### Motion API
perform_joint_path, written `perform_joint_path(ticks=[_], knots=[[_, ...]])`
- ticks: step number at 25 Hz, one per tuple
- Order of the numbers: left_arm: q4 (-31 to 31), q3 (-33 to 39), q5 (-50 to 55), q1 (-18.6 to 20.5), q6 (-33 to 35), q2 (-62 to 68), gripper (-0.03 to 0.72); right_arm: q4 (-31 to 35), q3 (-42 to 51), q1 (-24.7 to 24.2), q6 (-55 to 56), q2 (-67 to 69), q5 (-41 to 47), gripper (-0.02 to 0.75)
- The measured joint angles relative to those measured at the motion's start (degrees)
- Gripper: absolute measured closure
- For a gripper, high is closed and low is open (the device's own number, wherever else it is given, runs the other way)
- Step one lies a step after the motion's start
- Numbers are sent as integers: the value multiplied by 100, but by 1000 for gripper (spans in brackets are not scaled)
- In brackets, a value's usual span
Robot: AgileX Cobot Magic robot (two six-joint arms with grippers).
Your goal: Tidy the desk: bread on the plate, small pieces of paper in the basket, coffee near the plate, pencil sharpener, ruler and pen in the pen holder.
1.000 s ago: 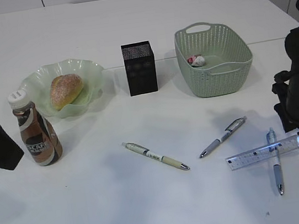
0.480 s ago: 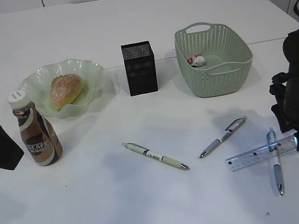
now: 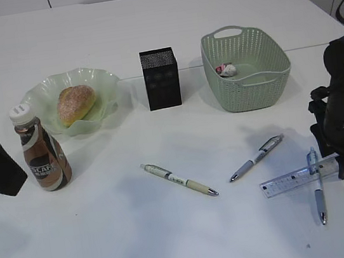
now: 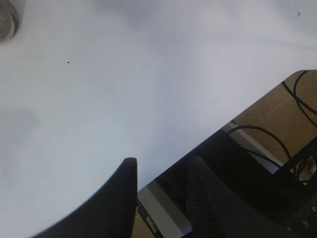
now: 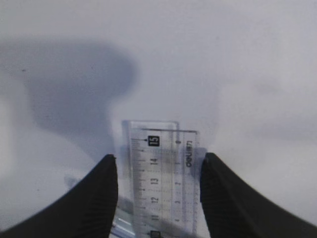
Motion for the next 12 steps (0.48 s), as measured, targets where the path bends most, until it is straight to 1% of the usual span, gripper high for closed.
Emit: perform_joint_path(ticks=[11,12], knots=[[0,0,0,0,0,0,448,-62,0,0,0,8,-21,312],[0,0,0,0,0,0,448,-62,0,0,0,34,-33,322]])
